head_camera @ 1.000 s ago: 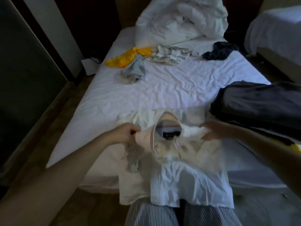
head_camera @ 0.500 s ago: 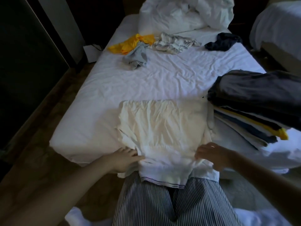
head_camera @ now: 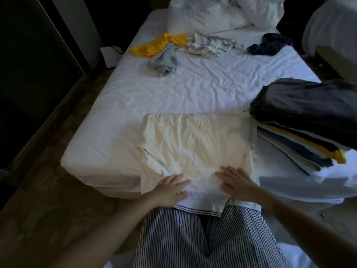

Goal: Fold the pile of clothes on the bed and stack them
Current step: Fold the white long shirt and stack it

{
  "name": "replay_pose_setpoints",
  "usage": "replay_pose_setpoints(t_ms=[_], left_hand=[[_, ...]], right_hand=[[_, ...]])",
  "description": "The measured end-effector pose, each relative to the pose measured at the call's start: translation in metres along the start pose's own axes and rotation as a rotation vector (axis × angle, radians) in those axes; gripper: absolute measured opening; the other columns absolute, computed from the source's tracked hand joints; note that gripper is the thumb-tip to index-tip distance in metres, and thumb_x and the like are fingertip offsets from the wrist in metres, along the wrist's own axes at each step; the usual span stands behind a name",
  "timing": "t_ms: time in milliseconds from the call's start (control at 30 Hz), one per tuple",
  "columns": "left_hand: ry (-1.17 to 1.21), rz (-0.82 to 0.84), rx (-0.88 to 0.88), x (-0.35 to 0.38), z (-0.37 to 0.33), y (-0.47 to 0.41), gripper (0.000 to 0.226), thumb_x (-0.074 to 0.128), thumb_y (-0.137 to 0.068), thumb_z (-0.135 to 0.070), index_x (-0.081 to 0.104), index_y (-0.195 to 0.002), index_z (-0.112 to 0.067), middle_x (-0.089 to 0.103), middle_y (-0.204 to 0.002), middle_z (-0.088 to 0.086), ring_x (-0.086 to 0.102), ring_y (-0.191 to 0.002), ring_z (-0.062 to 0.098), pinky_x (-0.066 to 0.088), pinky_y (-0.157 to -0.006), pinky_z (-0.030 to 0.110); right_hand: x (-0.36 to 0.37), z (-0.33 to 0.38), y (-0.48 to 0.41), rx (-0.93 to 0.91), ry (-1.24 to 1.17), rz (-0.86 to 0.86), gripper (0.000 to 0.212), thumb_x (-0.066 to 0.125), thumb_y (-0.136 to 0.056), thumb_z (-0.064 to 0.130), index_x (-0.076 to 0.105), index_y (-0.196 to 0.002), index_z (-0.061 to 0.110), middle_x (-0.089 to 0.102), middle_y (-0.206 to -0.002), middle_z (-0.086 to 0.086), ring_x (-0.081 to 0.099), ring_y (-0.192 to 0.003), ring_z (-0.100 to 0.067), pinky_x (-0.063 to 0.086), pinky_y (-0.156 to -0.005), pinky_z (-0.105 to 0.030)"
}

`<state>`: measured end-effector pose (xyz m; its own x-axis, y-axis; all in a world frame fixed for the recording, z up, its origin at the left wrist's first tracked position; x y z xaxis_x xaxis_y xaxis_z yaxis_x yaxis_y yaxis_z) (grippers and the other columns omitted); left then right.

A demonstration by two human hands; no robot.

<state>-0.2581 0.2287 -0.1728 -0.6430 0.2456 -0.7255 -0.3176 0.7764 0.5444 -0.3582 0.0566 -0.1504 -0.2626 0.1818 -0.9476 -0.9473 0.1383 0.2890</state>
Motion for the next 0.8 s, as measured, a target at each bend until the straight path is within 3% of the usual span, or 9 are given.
replay_pose_setpoints(t_ms=[67, 133, 200, 300, 400, 500, 567, 667, 800], left_hand=[[0.438, -0.161, 0.007, -0.026, 0.005, -0.002, 0.029, 0.049, -0.096, -0.034, 0.063, -0.115, -0.018, 0.057, -0.125, 0.006, 0.054, -0.112, 0.02, 0.04, -0.093, 0.025], [0.644, -0.481, -0.05, -0.066, 0.022, 0.004, 0.008, 0.061, -0.088, -0.022, 0.064, -0.086, -0.016, 0.061, -0.093, 0.006, 0.058, -0.083, 0.017, 0.048, -0.077, 0.03], [0.514, -0.797, -0.15, -0.1, 0.036, 0.015, 0.021, 0.069, -0.081, -0.024, 0.059, -0.095, -0.013, 0.055, -0.099, 0.005, 0.054, -0.089, 0.018, 0.047, -0.083, 0.036], [0.417, -0.956, -0.53, -0.118, 0.063, 0.019, 0.069, 0.078, -0.071, -0.036, 0.043, -0.127, -0.016, 0.037, -0.131, 0.007, 0.037, -0.121, 0.026, 0.034, -0.099, 0.04], [0.664, -0.947, -0.813, -0.113, 0.093, 0.019, 0.099, 0.081, -0.062, -0.044, 0.024, -0.14, -0.021, 0.02, -0.148, 0.011, 0.024, -0.133, 0.032, 0.028, -0.105, 0.05], [0.944, -0.856, -0.944, -0.092, 0.118, 0.015, 0.114, 0.084, -0.059, -0.05, 0.021, -0.145, -0.01, 0.024, -0.148, 0.019, 0.03, -0.134, 0.038, 0.029, -0.107, 0.051], [1.023, -0.802, -0.991, -0.082, 0.127, 0.017, 0.101, 0.085, -0.054, -0.053, 0.043, -0.13, -0.002, 0.046, -0.133, 0.019, 0.047, -0.122, 0.036, 0.04, -0.102, 0.045], [1.169, -0.539, -0.829, -0.076, 0.129, 0.005, 0.055, 0.084, -0.063, -0.044, 0.064, -0.089, 0.001, 0.064, -0.105, 0.015, 0.06, -0.105, 0.032, 0.05, -0.092, 0.039], [1.413, -0.338, -0.607, -0.087, 0.104, 0.006, 0.035, 0.076, -0.077, -0.026, 0.067, -0.103, -0.003, 0.073, -0.088, 0.013, 0.07, -0.079, 0.025, 0.054, -0.074, 0.036]], right_hand=[[-0.015, -0.013, -0.005, 0.092, -0.202, -0.046, 0.036, 0.038, -0.099, 0.023, 0.05, -0.133, 0.018, 0.045, -0.143, 0.004, 0.039, -0.134, -0.016, 0.024, -0.111, -0.027], [-0.047, -0.029, -0.001, 0.198, -0.378, -0.333, 0.031, 0.047, -0.092, 0.017, 0.061, -0.12, 0.013, 0.059, -0.128, -0.003, 0.049, -0.123, -0.025, 0.031, -0.103, -0.03], [-0.065, -0.055, 0.007, 0.397, -0.454, -0.568, 0.035, 0.052, -0.088, 0.016, 0.057, -0.123, 0.014, 0.054, -0.13, -0.006, 0.046, -0.122, -0.031, 0.03, -0.102, -0.038], [-0.052, -0.088, 0.009, 0.796, -0.721, -0.524, 0.069, 0.065, -0.083, 0.028, 0.031, -0.142, 0.018, 0.031, -0.146, -0.01, 0.031, -0.133, -0.032, 0.024, -0.109, -0.042], [-0.024, -0.103, -0.002, 0.952, -1.107, -0.381, 0.098, 0.077, -0.073, 0.036, 0.015, -0.146, 0.012, 0.024, -0.148, -0.015, 0.03, -0.134, -0.035, 0.031, -0.109, -0.046], [-0.015, -0.106, -0.007, 1.012, -1.23, -0.351, 0.095, 0.079, -0.071, 0.036, 0.022, -0.141, 0.006, 0.032, -0.142, -0.015, 0.037, -0.129, -0.034, 0.04, -0.101, -0.042], [-0.012, -0.105, -0.013, 1.02, -1.435, -0.376, 0.084, 0.078, -0.074, 0.028, 0.029, -0.137, 0.003, 0.041, -0.134, -0.015, 0.046, -0.123, -0.033, 0.043, -0.096, -0.041], [-0.006, -0.099, -0.02, 0.953, -1.62, -0.23, 0.065, 0.077, -0.074, 0.026, 0.05, -0.127, 0.001, 0.059, -0.117, -0.017, 0.059, -0.105, -0.034, 0.047, -0.095, -0.049], [-0.024, -0.083, -0.02, 0.81, -1.676, -0.028, 0.031, 0.064, -0.086, 0.023, 0.059, -0.11, 0.005, 0.065, -0.088, -0.013, 0.062, -0.077, -0.029, 0.055, -0.065, -0.041]])
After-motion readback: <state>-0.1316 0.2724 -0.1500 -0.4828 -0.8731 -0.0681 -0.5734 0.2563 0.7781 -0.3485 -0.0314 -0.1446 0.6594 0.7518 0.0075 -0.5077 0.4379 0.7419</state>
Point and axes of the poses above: each hand's wrist, its own y-axis away from the middle knuckle, its own x-axis out of the palm, z = x × y, the point moved 8 cm from there along -y, towards the middle knuckle
